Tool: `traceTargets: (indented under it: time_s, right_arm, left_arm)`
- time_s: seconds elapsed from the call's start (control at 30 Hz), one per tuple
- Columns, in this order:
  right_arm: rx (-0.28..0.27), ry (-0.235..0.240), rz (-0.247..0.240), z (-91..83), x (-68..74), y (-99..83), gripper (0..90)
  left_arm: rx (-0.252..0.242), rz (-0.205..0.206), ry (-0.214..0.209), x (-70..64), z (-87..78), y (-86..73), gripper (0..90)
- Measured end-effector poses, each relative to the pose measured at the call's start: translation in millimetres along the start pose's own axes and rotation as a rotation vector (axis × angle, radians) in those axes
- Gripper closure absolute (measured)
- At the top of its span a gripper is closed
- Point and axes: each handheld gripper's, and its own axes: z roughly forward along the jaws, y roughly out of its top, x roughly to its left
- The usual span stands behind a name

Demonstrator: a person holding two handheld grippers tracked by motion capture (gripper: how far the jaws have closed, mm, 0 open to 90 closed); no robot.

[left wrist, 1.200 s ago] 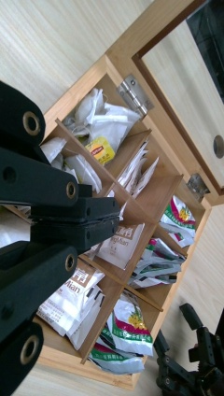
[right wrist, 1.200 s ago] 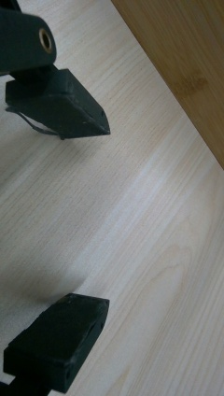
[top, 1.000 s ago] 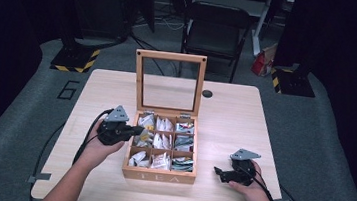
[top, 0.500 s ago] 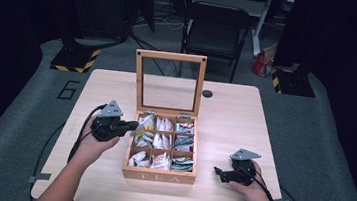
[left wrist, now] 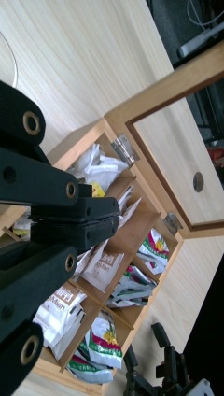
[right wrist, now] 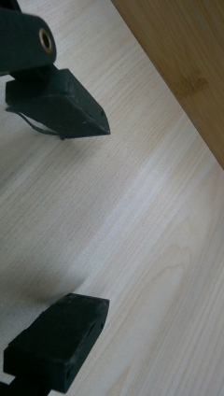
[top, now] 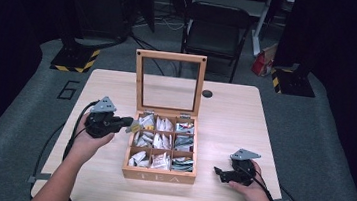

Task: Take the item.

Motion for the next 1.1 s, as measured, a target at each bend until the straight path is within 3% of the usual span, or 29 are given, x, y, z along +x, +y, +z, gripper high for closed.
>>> traceTargets:
  time_s: [1.1]
  right_arm:
    - [0.000,0.000,0.000,0.0,0.0,0.0,13.3]
  left_arm:
    - [-0.036,-0.102,0.115,40.6,-31.1,-12.3,88.9]
